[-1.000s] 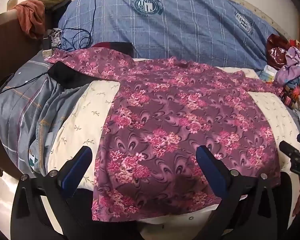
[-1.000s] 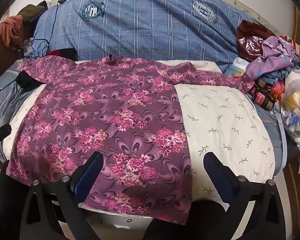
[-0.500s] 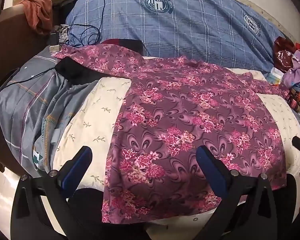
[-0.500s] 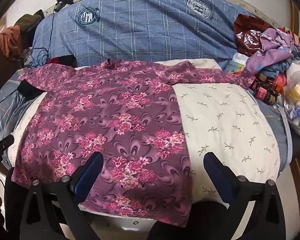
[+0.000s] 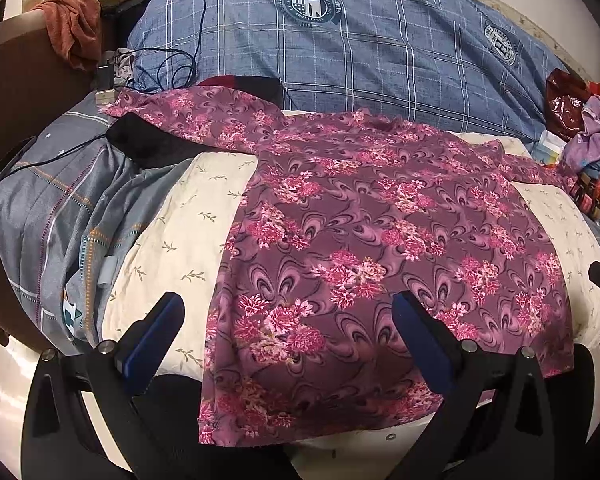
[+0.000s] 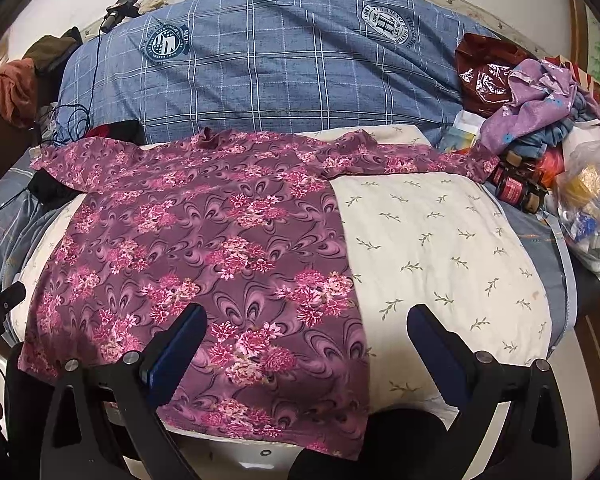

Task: Fold small clothes

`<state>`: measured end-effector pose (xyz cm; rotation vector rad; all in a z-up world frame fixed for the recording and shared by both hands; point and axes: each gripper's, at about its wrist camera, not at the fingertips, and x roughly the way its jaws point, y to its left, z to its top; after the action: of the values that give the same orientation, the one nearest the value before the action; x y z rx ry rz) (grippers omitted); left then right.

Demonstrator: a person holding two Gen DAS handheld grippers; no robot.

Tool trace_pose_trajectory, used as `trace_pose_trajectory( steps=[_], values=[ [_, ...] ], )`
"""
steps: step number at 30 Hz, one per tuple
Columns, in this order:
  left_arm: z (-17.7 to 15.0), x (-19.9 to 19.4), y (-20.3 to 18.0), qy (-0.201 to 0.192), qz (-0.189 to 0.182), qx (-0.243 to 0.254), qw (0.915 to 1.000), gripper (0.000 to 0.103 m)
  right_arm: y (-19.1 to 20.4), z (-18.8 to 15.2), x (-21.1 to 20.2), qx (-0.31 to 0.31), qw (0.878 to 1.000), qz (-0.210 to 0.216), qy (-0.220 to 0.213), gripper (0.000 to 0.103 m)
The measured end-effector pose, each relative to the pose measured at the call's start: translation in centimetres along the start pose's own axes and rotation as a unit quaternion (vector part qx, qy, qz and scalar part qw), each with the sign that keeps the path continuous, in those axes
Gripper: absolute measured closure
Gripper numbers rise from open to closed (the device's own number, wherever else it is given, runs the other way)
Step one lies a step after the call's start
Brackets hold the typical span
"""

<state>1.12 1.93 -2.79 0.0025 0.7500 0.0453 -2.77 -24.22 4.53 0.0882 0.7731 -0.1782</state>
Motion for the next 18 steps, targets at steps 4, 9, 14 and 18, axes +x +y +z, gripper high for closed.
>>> trace_pose_trajectory(
  steps=[4,9,14,18],
  values=[
    [0.00,0.02,-0.06,-0.002,0.000,-0.001,1.0000,0.000,-0.05,-0.01,0.05,0.001,1.000,0.000,0.000,0.002],
    [0.04,-0.04,-0.07,-0.005,0.000,-0.001,1.0000,0.000,0.04,-0.05,-0.13,-0.001,1.000,-0.002,-0.005,0.002],
    [0.23,-0.25,0.02,-0.009,0.000,-0.003,1.0000,0.000,-0.10,-0.02,-0.30,0.001,1.000,-0.002,-0.008,0.002],
    [0.19,-0.45,-0.13,-0.011,-0.002,0.001,0.9999,0.000,-0.46,-0.13,-0.33,0.004,1.000,-0.003,-0.009,0.002]
  ],
)
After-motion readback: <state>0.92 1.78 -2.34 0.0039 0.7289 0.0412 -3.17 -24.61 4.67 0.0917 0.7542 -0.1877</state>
